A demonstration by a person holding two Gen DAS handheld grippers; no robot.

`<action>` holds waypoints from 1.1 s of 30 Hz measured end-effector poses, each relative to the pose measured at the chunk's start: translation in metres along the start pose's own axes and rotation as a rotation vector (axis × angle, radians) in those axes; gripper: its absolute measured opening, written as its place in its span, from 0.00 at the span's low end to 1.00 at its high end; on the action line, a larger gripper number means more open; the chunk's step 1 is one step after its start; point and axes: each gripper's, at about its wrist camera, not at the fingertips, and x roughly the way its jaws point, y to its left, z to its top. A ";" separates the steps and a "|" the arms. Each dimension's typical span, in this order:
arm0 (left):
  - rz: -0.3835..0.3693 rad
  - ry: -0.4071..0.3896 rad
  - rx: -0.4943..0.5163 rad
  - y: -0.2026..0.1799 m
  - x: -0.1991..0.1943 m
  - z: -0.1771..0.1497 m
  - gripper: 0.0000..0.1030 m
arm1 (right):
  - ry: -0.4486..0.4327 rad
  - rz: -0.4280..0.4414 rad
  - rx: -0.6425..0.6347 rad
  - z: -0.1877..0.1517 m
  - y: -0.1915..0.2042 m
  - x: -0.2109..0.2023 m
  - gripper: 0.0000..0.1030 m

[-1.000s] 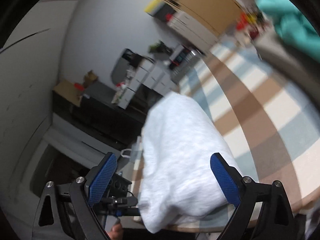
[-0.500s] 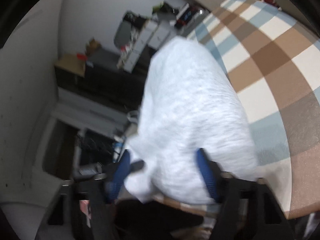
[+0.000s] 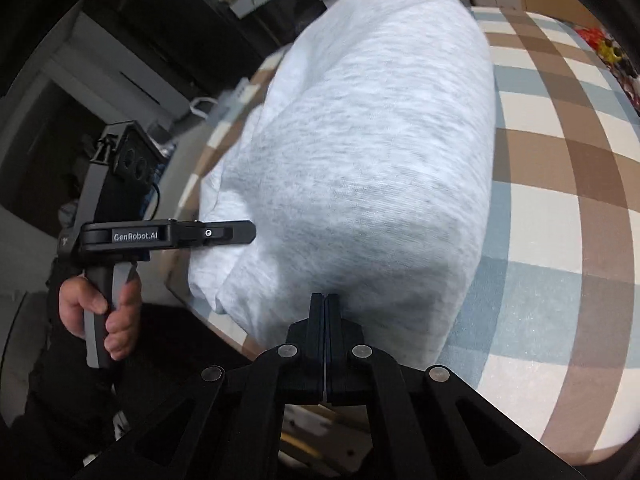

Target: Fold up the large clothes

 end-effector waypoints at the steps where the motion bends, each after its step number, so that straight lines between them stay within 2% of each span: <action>1: 0.013 -0.007 -0.004 -0.003 -0.010 -0.001 0.18 | 0.014 -0.005 -0.009 0.002 0.002 0.003 0.00; 3: 0.044 -0.065 0.015 -0.013 -0.041 -0.010 0.18 | 0.042 -0.002 -0.005 0.002 0.002 0.003 0.00; 5: 0.011 -0.136 0.098 -0.033 -0.067 -0.016 0.19 | 0.061 0.005 0.005 0.007 0.003 0.006 0.00; 6: -0.037 -0.144 0.132 -0.043 -0.075 -0.021 0.28 | 0.069 0.014 0.011 0.008 0.001 0.007 0.00; 7: -0.077 -0.142 0.145 -0.048 -0.076 -0.024 0.53 | 0.073 0.025 0.023 0.009 -0.002 0.008 0.00; 9: -0.163 -0.120 0.159 -0.061 -0.063 -0.025 0.76 | 0.078 0.048 0.051 0.014 -0.007 0.009 0.00; 10: -0.178 -0.095 0.160 -0.065 -0.049 -0.021 0.76 | 0.077 0.052 0.058 0.016 -0.008 0.008 0.00; 12: -0.135 -0.016 0.108 -0.051 -0.011 -0.017 0.75 | 0.072 0.053 0.071 0.016 -0.011 0.004 0.00; 14: -0.134 0.058 0.023 -0.034 0.031 -0.010 0.60 | 0.066 0.059 0.079 0.016 -0.013 0.001 0.00; 15: -0.138 0.045 -0.006 -0.023 0.039 -0.010 0.41 | 0.068 0.067 0.084 0.015 -0.013 -0.002 0.00; 16: -0.160 0.023 -0.025 -0.014 0.041 -0.009 0.31 | 0.063 0.075 0.082 0.016 -0.010 -0.008 0.00; 17: -0.199 0.015 -0.058 -0.004 0.040 -0.010 0.27 | 0.043 0.066 0.065 0.018 -0.009 -0.018 0.00; 18: -0.214 0.023 -0.086 0.004 0.041 -0.011 0.17 | 0.004 0.035 0.033 0.023 -0.004 -0.032 0.05; 19: -0.201 0.030 -0.093 0.008 0.042 -0.012 0.04 | -0.046 0.004 -0.019 0.031 0.003 -0.047 0.07; 20: -0.184 0.032 -0.096 0.012 0.043 -0.014 0.00 | -0.089 -0.021 -0.075 0.041 0.013 -0.059 0.07; 22: -0.230 0.039 -0.129 0.019 0.045 -0.016 0.00 | -0.110 -0.087 -0.155 0.065 0.030 -0.065 0.07; 25: -0.205 0.030 -0.101 0.013 0.043 -0.021 0.00 | -0.051 -0.143 -0.254 0.108 0.053 -0.038 0.08; 27: -0.188 0.021 -0.093 0.005 0.041 -0.019 0.00 | 0.033 -0.212 -0.315 0.135 0.061 0.001 0.08; 29: -0.192 0.032 -0.115 0.006 0.040 -0.018 0.00 | 0.131 -0.254 -0.356 0.149 0.060 0.041 0.12; 30: -0.194 0.038 -0.122 0.012 0.036 -0.017 0.00 | 0.153 -0.271 -0.373 0.153 0.060 0.058 0.12; 33: -0.181 0.046 -0.124 0.009 0.037 -0.015 0.00 | 0.211 -0.260 -0.307 0.154 0.045 0.094 0.05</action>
